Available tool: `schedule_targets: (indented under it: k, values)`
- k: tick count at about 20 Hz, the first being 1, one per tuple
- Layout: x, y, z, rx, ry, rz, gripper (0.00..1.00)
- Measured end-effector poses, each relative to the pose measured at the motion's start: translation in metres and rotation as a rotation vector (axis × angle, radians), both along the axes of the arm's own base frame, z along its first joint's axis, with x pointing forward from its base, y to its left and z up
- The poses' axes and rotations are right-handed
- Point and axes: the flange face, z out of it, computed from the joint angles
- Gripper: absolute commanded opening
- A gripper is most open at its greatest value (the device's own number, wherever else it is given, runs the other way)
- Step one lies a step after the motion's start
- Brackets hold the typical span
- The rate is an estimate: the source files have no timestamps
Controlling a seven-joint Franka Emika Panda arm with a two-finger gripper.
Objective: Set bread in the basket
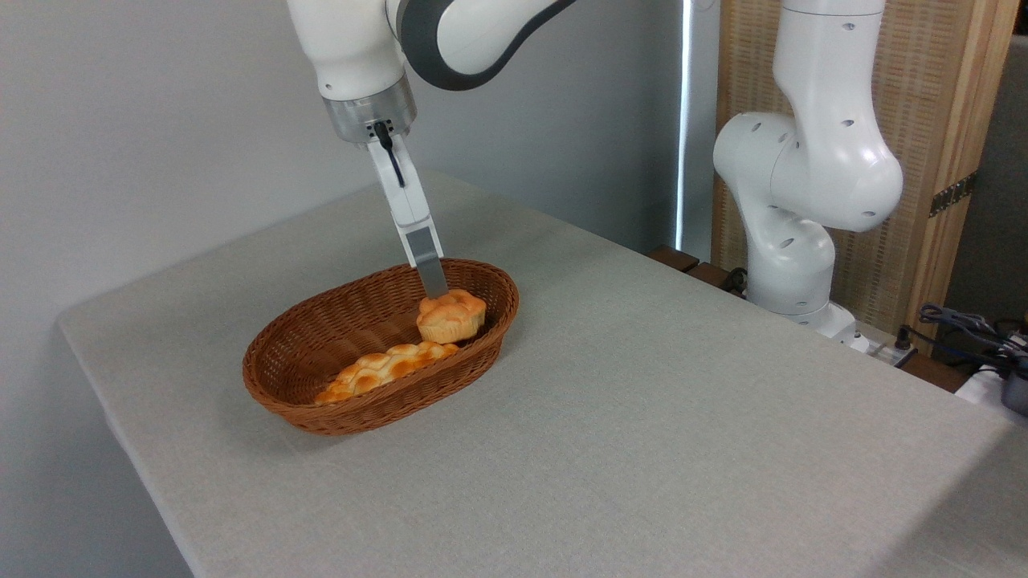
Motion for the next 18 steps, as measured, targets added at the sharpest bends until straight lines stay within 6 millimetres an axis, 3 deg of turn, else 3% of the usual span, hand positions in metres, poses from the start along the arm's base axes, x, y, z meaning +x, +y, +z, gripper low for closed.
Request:
schedule_targets:
  k: [2, 4, 7, 11, 13, 18]
  values:
    - [0.005, 0.002, 0.012, -0.011, -0.031, 0.018, 1.00]
    - [0.019, 0.017, 0.039, -0.031, -0.084, 0.088, 1.00]
    - [0.043, 0.065, 0.085, -0.064, -0.161, 0.201, 1.00]
    - [0.062, 0.125, 0.125, -0.068, -0.150, 0.299, 1.00]
    - [0.074, 0.142, 0.136, -0.046, -0.139, 0.320, 1.00]
    - [0.090, 0.148, 0.133, 0.002, -0.140, 0.321, 1.00]
